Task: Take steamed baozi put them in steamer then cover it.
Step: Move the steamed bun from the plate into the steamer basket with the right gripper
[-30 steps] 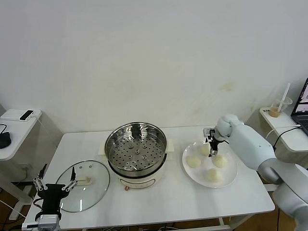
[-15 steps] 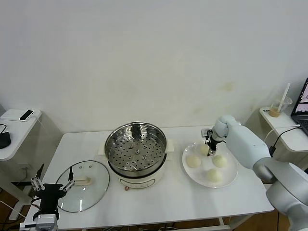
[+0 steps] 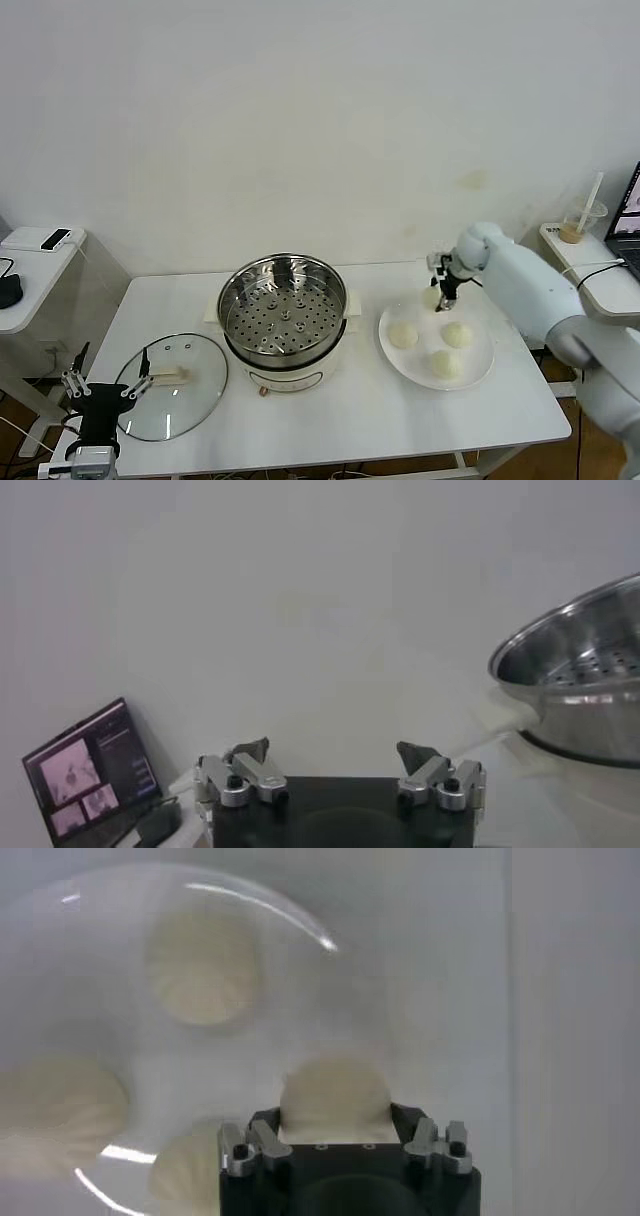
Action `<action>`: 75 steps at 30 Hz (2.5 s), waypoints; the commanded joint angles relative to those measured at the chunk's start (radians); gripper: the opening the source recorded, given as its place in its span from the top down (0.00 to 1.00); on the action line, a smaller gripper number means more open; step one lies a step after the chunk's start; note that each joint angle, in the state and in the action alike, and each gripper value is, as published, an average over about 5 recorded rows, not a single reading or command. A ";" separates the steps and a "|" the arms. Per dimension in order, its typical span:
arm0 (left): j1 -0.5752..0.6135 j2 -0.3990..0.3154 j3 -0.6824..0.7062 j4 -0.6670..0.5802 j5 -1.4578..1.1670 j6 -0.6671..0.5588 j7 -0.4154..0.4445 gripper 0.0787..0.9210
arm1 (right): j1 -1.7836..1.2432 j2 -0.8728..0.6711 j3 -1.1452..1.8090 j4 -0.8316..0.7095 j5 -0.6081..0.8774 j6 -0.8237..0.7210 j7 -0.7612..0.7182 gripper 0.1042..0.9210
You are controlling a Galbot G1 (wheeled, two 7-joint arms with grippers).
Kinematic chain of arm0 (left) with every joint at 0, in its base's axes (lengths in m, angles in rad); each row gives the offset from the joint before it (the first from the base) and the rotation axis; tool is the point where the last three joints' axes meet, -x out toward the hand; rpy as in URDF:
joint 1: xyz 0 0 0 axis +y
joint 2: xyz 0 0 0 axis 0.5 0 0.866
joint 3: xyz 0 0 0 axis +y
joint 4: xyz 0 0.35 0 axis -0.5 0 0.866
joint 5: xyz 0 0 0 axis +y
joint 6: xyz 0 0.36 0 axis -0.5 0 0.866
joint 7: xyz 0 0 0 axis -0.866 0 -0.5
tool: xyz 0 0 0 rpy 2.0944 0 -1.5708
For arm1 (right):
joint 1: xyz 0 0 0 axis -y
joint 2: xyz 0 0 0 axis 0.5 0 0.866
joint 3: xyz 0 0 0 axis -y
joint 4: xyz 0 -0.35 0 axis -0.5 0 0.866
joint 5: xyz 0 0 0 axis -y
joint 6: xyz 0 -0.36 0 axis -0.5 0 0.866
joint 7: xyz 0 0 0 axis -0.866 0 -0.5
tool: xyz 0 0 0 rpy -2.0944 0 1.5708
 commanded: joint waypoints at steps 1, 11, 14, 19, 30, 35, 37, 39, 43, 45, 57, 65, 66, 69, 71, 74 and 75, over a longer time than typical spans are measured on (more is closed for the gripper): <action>0.001 0.003 0.001 0.006 -0.006 0.000 0.000 0.12 | 0.240 -0.111 -0.178 0.200 0.239 -0.009 -0.025 0.28; -0.002 0.006 0.012 0.015 -0.019 0.000 0.000 0.12 | 0.475 0.053 -0.364 0.292 0.454 -0.045 0.038 0.28; -0.003 0.005 0.014 0.021 -0.023 0.000 0.000 0.12 | 0.464 0.127 -0.387 0.300 0.498 -0.039 0.083 0.28; -0.003 0.013 0.004 0.021 -0.028 0.000 0.002 0.12 | 0.443 0.222 -0.454 0.310 0.535 0.027 0.161 0.28; 0.014 0.025 -0.039 0.012 -0.035 -0.001 0.001 0.12 | 0.402 0.347 -0.585 0.226 0.315 0.318 0.216 0.28; 0.030 0.017 -0.053 0.003 -0.035 -0.005 -0.001 0.12 | 0.354 0.376 -0.592 0.200 0.196 0.408 0.236 0.28; 0.033 0.014 -0.057 -0.003 -0.034 -0.004 -0.003 0.12 | 0.332 0.391 -0.582 0.175 0.118 0.459 0.257 0.28; 0.036 0.010 -0.061 -0.009 -0.034 -0.004 -0.005 0.12 | 0.310 0.408 -0.570 0.142 0.048 0.507 0.280 0.27; 0.044 0.003 -0.071 -0.015 -0.033 -0.005 -0.007 0.12 | 0.282 0.448 -0.556 0.085 -0.023 0.566 0.308 0.27; 0.048 0.001 -0.075 -0.015 -0.033 -0.007 -0.009 0.12 | 0.269 0.467 -0.549 0.055 -0.059 0.594 0.324 0.27; 0.065 -0.002 -0.097 -0.024 -0.034 -0.013 -0.012 0.12 | 0.220 0.550 -0.487 -0.081 -0.224 0.724 0.399 0.26; 0.064 -0.002 -0.101 -0.025 -0.034 -0.015 -0.013 0.12 | 0.210 0.555 -0.488 -0.098 -0.234 0.731 0.390 0.26; 0.064 -0.001 -0.101 -0.025 -0.033 -0.015 -0.013 0.12 | 0.214 0.554 -0.488 -0.096 -0.222 0.730 0.386 0.25; 0.063 -0.001 -0.100 -0.025 -0.033 -0.015 -0.012 0.12 | 0.248 0.542 -0.491 -0.068 -0.140 0.712 0.362 0.23; 0.061 0.000 -0.099 -0.024 -0.033 -0.014 -0.012 0.12 | 0.300 0.519 -0.502 -0.020 -0.045 0.671 0.316 0.19; 0.057 0.001 -0.095 -0.025 -0.033 -0.013 -0.011 0.12 | 0.410 0.462 -0.544 0.082 0.137 0.556 0.216 0.14; 0.056 0.001 -0.093 -0.025 -0.033 -0.013 -0.011 0.12 | 0.442 0.441 -0.558 0.117 0.197 0.511 0.184 0.13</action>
